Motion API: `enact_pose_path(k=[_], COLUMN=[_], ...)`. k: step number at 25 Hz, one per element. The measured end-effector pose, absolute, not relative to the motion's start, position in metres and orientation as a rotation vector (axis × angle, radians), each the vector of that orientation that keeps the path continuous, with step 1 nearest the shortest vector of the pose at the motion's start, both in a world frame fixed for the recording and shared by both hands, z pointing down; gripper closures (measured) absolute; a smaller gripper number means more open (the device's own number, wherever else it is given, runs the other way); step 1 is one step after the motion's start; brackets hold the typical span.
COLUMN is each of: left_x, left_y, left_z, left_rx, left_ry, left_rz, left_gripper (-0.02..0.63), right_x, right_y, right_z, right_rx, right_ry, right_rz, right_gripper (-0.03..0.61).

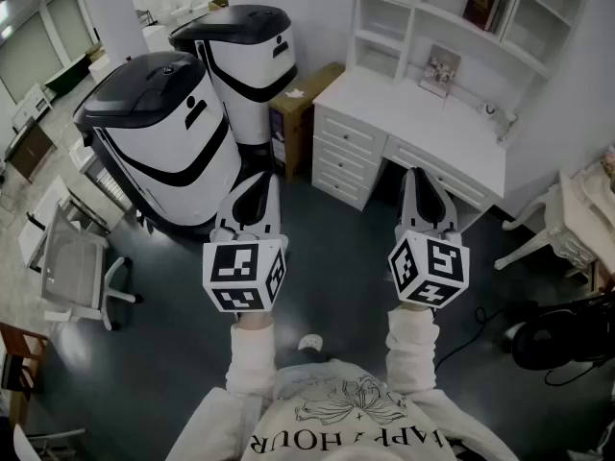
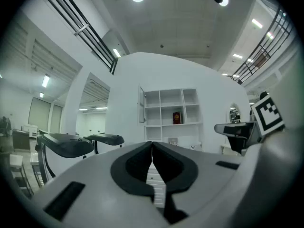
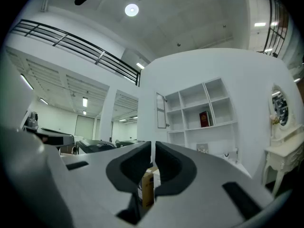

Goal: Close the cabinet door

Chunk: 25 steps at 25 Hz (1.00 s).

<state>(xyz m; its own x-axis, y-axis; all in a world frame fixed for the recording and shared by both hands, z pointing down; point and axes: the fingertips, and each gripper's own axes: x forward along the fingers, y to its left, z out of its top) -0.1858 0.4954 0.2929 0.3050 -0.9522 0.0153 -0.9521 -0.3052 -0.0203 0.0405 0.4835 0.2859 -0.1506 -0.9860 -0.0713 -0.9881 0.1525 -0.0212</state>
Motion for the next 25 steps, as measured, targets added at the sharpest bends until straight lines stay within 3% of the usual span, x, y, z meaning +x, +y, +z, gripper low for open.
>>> enact_pose_path(k=[25], left_x=[-0.219], left_y=[0.428], left_z=[0.308], left_rx=[-2.566], left_ry=[1.816], left_rz=[-0.054], left_gripper=[0.609], right_x=[0.010], right_y=[0.420], right_z=[0.304], right_rx=[-2.030], right_ry=[2.297], right_rz=[0.012], right_gripper=[0.551])
